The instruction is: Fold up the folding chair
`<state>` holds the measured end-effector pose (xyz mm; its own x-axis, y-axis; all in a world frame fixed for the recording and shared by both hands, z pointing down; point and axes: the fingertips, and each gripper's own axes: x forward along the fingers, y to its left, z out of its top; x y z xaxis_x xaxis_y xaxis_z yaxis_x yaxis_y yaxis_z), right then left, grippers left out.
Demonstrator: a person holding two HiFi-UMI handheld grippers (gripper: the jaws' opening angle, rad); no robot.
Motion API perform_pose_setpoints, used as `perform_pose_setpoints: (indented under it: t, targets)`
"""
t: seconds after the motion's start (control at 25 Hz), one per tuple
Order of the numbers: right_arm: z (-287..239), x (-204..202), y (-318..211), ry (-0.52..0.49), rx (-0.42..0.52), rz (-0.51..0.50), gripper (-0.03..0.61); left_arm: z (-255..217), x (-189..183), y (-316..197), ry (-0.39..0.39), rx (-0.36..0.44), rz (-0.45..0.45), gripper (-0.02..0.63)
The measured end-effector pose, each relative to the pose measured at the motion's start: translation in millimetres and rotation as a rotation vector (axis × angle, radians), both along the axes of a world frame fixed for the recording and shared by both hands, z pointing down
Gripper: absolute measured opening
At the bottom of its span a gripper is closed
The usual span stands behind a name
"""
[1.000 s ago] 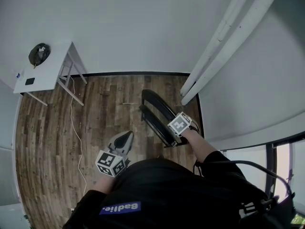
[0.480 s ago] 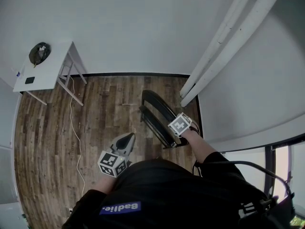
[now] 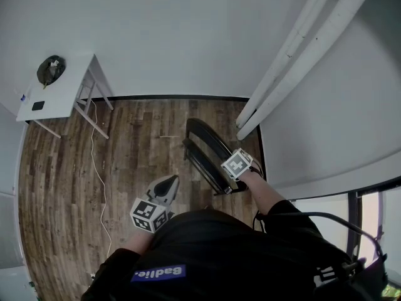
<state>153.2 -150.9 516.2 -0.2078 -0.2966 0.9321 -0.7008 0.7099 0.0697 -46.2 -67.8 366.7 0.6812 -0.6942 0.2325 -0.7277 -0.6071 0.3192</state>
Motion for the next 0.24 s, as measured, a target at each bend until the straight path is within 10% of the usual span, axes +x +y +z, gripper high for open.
perform_pose_setpoints:
  t: [0.24]
  targets:
    - [-1.1,4.0,-1.8,0.005,0.002,0.002,0.064,1.3,3.6,-2.0,0.001,-0.005,0.009,0.005]
